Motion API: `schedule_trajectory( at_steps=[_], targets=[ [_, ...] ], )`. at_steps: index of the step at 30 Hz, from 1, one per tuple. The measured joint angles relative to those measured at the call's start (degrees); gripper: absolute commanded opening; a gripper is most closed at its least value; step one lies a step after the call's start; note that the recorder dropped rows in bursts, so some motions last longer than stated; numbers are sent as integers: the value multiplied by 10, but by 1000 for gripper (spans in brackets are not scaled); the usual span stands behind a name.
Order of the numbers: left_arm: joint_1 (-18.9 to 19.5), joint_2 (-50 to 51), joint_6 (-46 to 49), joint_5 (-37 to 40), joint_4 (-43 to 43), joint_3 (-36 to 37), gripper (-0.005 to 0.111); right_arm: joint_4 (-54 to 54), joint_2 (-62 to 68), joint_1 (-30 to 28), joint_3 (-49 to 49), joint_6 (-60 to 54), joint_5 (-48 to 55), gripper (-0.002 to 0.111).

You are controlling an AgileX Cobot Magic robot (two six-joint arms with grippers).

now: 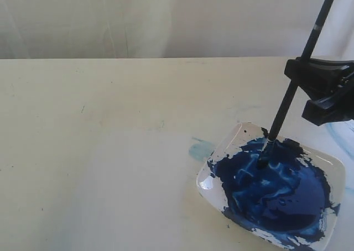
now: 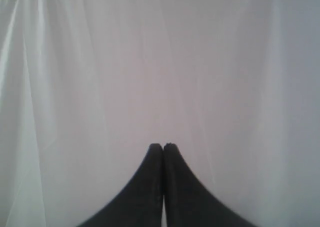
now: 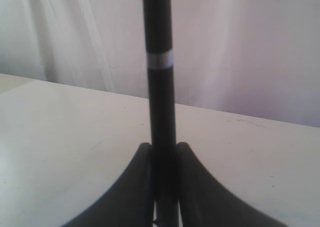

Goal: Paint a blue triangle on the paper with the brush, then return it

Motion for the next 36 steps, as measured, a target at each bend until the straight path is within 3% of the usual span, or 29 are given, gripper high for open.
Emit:
schedule_trajectory(
  at_steps=[12, 16, 18, 23, 25, 31, 36],
  targets=[
    [0, -1, -50, -278, -1, 0, 0, 0, 0, 0, 0, 1, -2, 0],
    [0, -1, -61, -303, -1, 0, 0, -6, 0, 0, 0, 1, -2, 0],
    [0, -2, -61, -272, -1, 0, 0, -6, 0, 0, 0, 2, -2, 0],
    [0, 8, -60, 26, -10, -83, 0, -8, 0, 0, 0, 2, -2, 0],
    [0, 35, -50, 103, -11, -129, 0, -8, 0, 0, 0, 2, -2, 0],
    [0, 115, -41, 84, -14, -209, 0, -8, 0, 0, 0, 2, -2, 0],
    [0, 120, -40, 59, -14, -227, 0, -8, 0, 0, 0, 2, -2, 0]
  ],
)
